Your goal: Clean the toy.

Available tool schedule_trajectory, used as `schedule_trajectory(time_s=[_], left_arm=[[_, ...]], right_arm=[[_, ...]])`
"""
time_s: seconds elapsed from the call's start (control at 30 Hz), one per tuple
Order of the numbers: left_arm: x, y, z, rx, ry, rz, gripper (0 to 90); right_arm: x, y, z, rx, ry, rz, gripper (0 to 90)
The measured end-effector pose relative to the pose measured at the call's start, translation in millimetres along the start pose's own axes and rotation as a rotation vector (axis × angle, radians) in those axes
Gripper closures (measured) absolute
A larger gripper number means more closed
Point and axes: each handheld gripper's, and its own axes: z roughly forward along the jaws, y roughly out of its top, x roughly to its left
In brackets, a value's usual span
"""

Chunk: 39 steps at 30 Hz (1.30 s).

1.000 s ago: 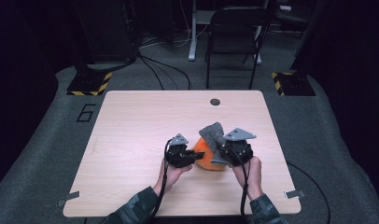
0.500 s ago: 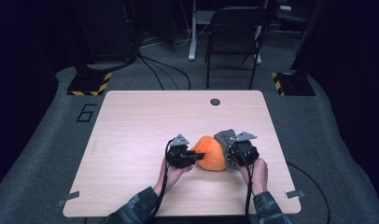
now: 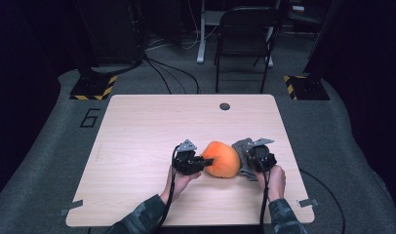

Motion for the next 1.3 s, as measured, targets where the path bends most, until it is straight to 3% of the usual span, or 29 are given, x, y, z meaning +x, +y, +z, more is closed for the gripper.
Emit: schedule_trajectory(time_s=[0.07,0.17,0.27,0.33,0.43,0.53,0.63,0.7,0.8,0.87,0.93,1.0,1.03,1.1,1.2,1.3], left_arm=[[-0.1,-0.1,0.0,-0.001,0.001,0.001,77.2],[-0.1,-0.1,0.2,-0.002,0.003,0.004,76.8],[0.4,-0.3,0.2,-0.002,0.005,-0.001,75.8],[1.4,-0.9,0.9,0.007,0.011,0.001,73.9],[3.2,-0.5,0.9,0.003,0.011,0.019,68.2],[3.3,2.0,-2.2,-0.002,0.006,0.053,55.5],[5.3,4.2,-5.6,0.004,0.018,0.112,43.5],[8.7,3.6,-5.7,0.022,0.029,0.126,37.4],[17.4,0.6,-3.4,0.019,0.005,0.127,31.1],[18.7,-0.9,-0.4,0.017,-0.013,0.154,30.8],[18.9,-1.1,2.5,0.023,-0.042,0.207,29.7],[16.6,-2.3,6.3,0.041,-0.034,0.245,29.4],[15.9,-3.1,8.0,0.041,-0.031,0.259,29.5],[14.7,-4.4,10.2,0.04,-0.027,0.268,30.4],[13.2,-6.3,12.5,0.033,-0.01,0.29,39.3],[11.8,-8.8,15.0,0.023,0.004,0.302,53.9]], right_arm=[[3.5,9.8,-24.6,-0.075,0.026,0.01,74.6],[19.9,20.9,-46.5,-0.163,0.057,-0.036,74.7],[40.8,22.3,-39.0,-0.136,0.075,-0.083,74.8],[49.6,17.5,-23.3,-0.101,0.04,-0.118,75.3],[47.7,14.9,-13.3,-0.108,0.042,-0.128,75.5],[44.8,14.6,-14.0,-0.107,0.051,-0.112,75.6],[42.9,14.6,-12.6,-0.111,0.046,-0.117,75.6],[41.5,14.5,-11.7,-0.11,0.043,-0.113,75.6],[39.3,14.3,-10.8,-0.107,0.043,-0.106,75.6],[38.7,14.6,-10.5,-0.106,0.046,-0.109,75.6],[38.5,14.6,-10.1,-0.104,0.047,-0.107,75.6],[39.0,14.2,-9.7,-0.102,0.042,-0.086,75.6],[37.3,14.2,-8.8,-0.11,0.048,-0.105,75.6],[37.2,13.7,-8.2,-0.105,0.049,-0.098,75.6],[36.6,13.2,-7.5,-0.103,0.05,-0.093,75.7],[36.0,12.6,-6.2,-0.106,0.048,-0.088,75.7]])
